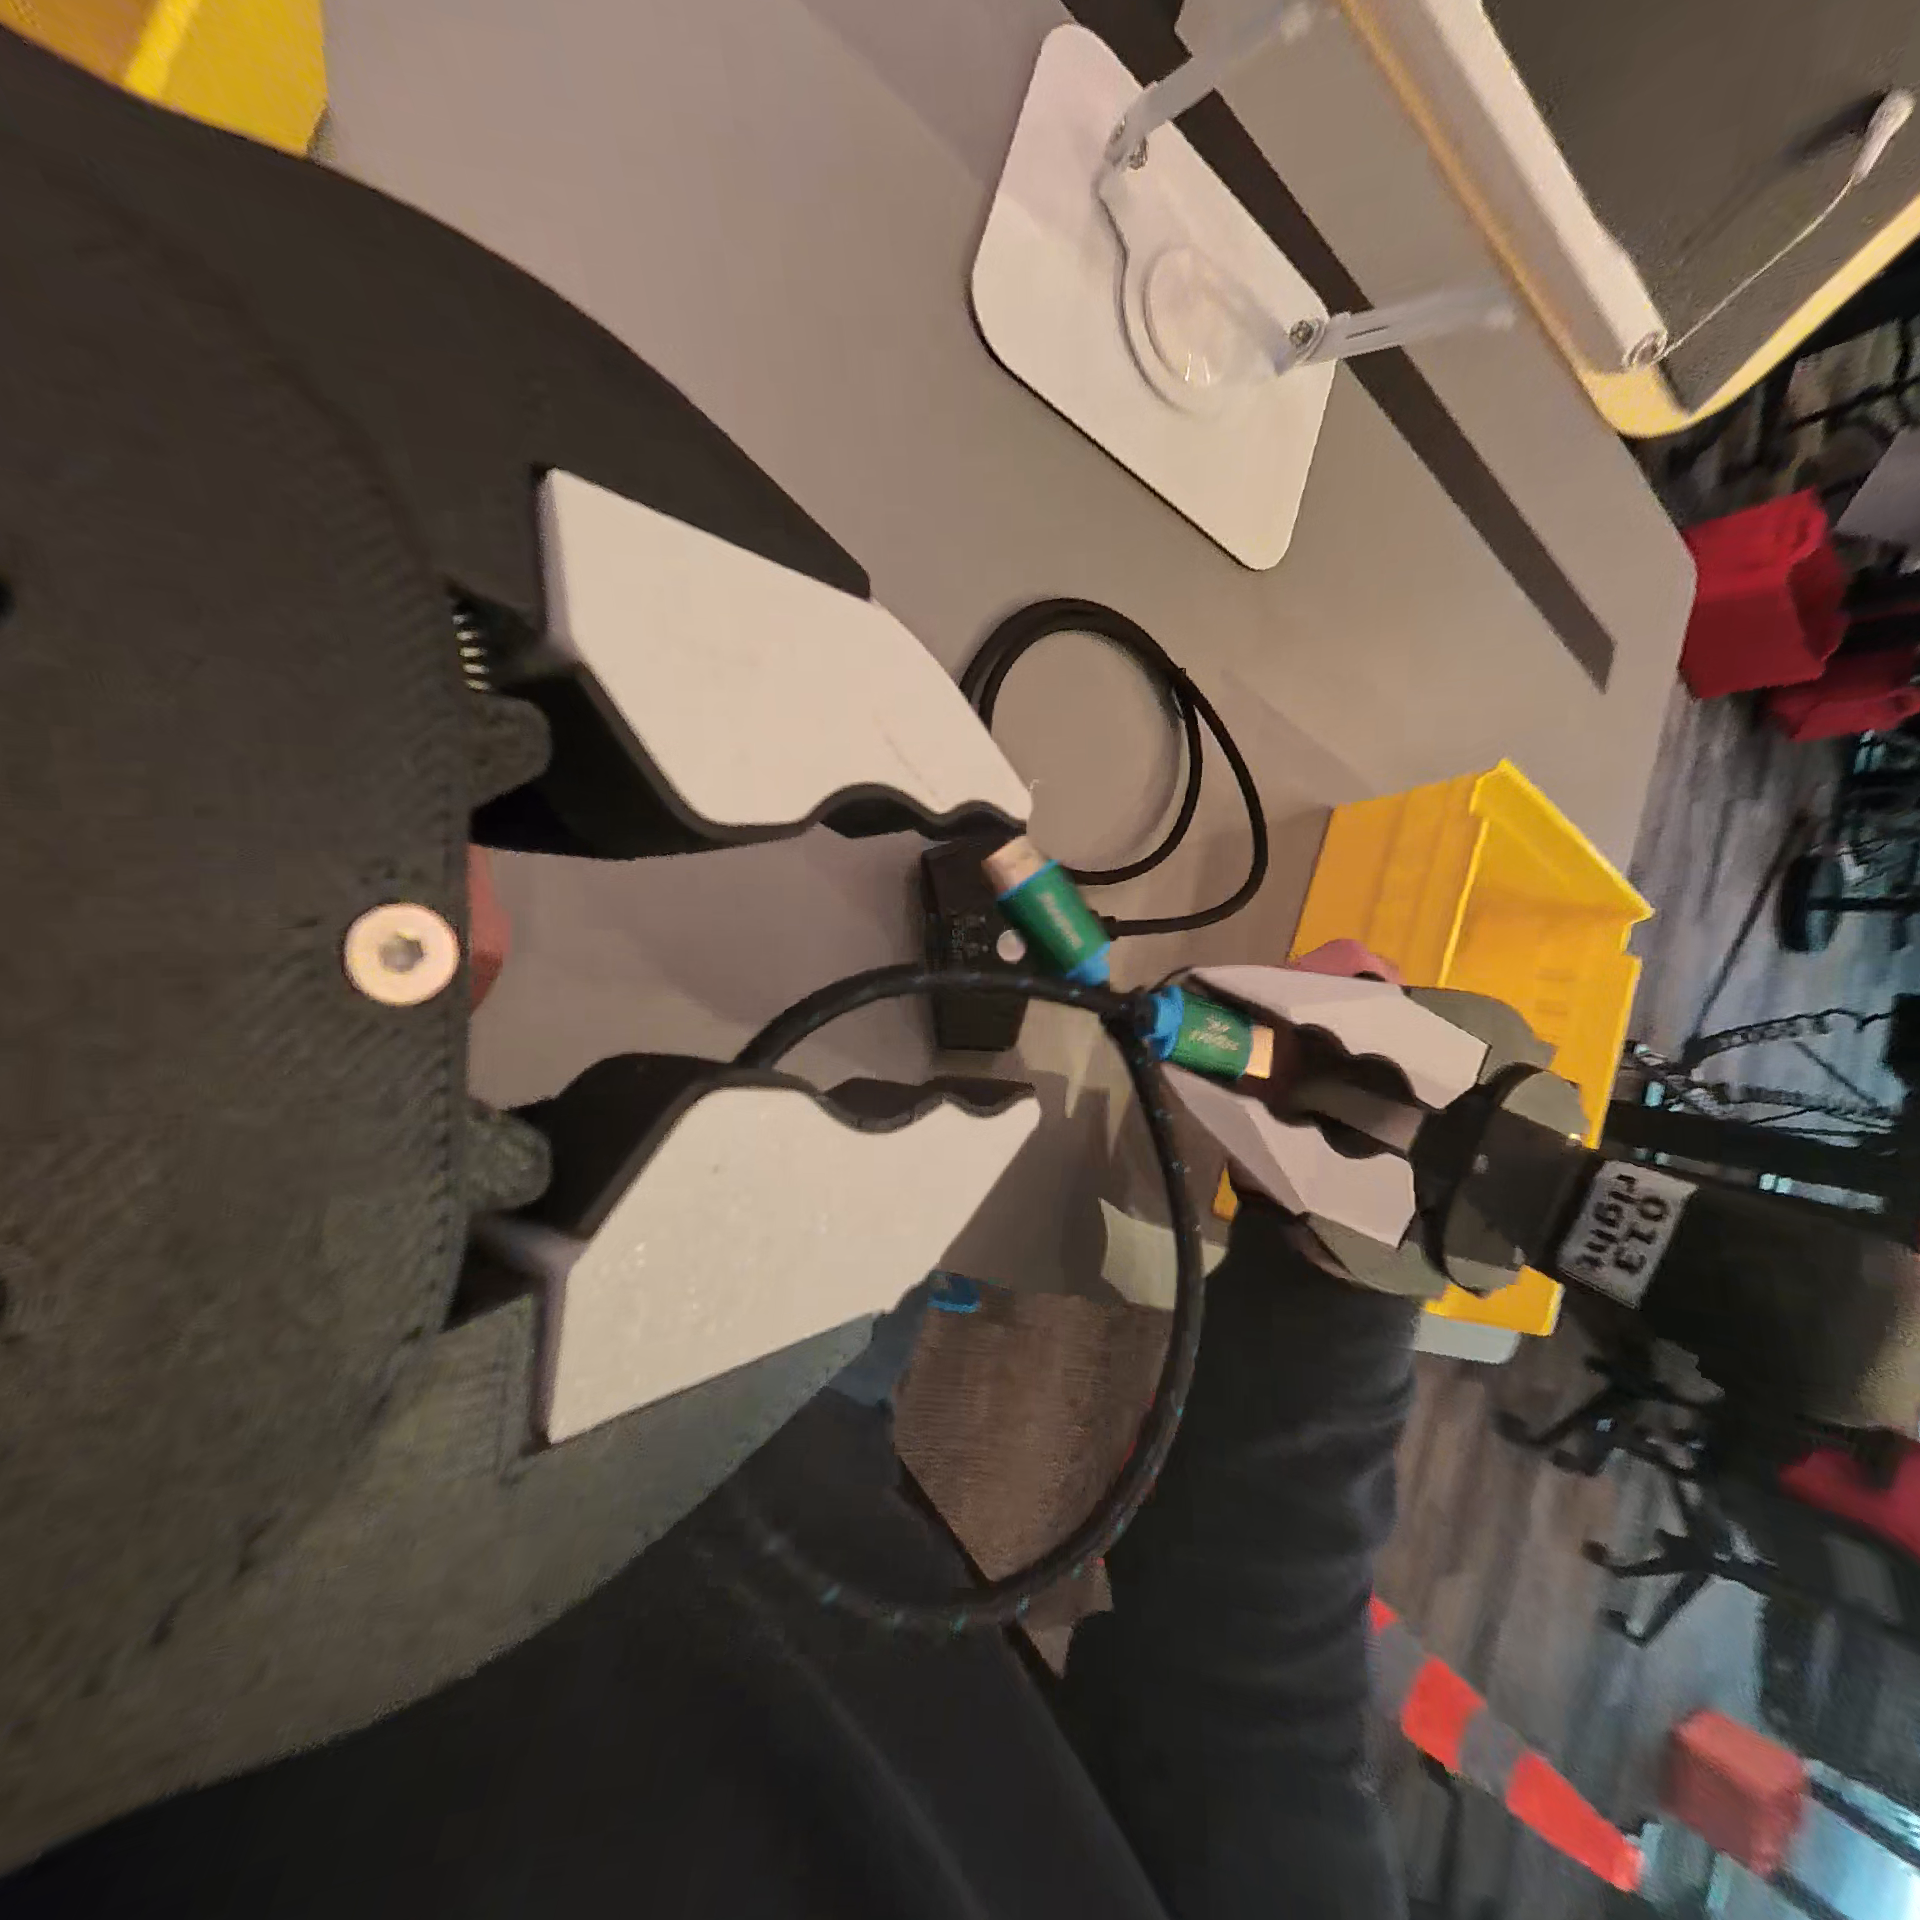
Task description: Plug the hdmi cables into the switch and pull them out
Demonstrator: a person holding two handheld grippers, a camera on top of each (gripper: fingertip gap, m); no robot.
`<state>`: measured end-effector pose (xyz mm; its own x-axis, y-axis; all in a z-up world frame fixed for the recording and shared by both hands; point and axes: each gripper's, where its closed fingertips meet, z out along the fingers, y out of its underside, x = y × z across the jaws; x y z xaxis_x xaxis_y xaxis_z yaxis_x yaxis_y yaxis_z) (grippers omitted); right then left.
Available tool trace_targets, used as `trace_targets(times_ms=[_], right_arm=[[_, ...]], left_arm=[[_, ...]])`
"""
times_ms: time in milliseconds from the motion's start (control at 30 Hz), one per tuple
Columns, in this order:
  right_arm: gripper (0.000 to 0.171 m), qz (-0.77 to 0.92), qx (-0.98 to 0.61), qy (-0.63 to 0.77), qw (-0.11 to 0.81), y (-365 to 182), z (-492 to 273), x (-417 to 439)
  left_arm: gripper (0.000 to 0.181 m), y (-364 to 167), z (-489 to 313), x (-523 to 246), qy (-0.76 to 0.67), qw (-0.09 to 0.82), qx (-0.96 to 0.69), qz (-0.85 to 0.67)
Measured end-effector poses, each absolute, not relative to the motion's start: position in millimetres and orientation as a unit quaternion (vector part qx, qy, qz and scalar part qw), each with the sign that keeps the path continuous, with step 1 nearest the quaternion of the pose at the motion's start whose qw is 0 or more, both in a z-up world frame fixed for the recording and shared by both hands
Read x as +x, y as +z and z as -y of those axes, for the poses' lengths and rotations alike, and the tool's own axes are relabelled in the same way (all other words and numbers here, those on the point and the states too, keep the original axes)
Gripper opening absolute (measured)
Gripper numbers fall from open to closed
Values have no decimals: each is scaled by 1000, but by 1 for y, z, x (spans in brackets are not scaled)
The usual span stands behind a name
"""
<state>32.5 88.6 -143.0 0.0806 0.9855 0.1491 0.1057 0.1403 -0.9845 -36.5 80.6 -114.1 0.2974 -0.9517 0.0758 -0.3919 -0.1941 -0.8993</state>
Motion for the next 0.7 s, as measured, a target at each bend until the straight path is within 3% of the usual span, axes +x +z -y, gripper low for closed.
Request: trace_targets(times_ms=[167,467,700], right_arm=[[18,493,-506,428,564,-129,-99,44],[13,459,-505,433,588,-121,-104,46],[12,454,-514,429,588,-127,-109,48]], left_arm=[[39,-113,-73,-67,-331,431,-713,-443],[33,-136,-60,-74,-498,436,-692,-288],[31,-158,-67,-64,-533,433,-688,-236]])
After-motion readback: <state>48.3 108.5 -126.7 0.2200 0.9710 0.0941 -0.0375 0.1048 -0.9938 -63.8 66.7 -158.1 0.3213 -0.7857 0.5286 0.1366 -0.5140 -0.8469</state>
